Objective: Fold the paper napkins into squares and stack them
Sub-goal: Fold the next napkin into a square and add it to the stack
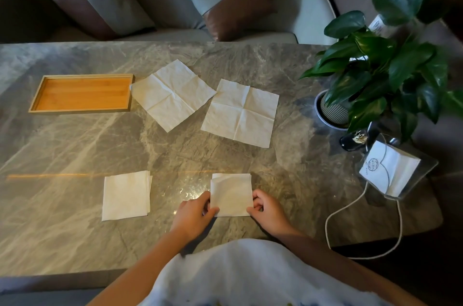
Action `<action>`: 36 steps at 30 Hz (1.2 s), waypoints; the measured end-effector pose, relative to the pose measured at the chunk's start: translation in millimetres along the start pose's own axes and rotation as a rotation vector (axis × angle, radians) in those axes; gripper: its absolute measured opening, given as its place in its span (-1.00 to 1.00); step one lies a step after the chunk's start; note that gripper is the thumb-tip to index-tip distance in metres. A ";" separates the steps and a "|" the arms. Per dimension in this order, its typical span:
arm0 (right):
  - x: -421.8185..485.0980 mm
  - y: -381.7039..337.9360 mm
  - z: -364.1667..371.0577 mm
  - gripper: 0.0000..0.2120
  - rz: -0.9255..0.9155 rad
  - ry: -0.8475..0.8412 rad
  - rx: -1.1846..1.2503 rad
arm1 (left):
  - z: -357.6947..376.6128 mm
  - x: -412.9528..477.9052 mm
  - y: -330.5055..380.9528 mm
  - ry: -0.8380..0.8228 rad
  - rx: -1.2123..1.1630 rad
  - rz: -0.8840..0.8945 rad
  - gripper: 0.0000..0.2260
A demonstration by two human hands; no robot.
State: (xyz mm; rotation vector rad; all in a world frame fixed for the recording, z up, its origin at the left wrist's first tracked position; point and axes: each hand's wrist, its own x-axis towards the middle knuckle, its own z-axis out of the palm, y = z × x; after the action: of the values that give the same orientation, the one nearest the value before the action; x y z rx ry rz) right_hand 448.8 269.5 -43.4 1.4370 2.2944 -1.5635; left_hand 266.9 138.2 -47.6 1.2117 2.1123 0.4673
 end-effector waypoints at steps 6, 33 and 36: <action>1.1 -0.8 -1.1 -0.83 0.012 -0.010 -0.022 | 2.0 -0.3 -2.0 -0.029 -0.077 -0.081 -0.94; 24.8 -32.4 13.5 -0.30 -0.331 -0.143 -0.840 | 6.6 22.9 4.7 -0.013 0.482 0.251 -0.41; 25.1 -25.6 14.3 -0.27 -0.326 -0.148 -0.864 | 8.5 26.6 1.8 -0.073 0.525 0.224 -0.41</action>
State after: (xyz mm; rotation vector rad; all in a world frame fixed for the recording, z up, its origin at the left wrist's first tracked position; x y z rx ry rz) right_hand 410.5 273.6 -43.7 0.7268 2.6543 -0.4954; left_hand 264.3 161.9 -62.3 1.7397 2.1120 -0.0514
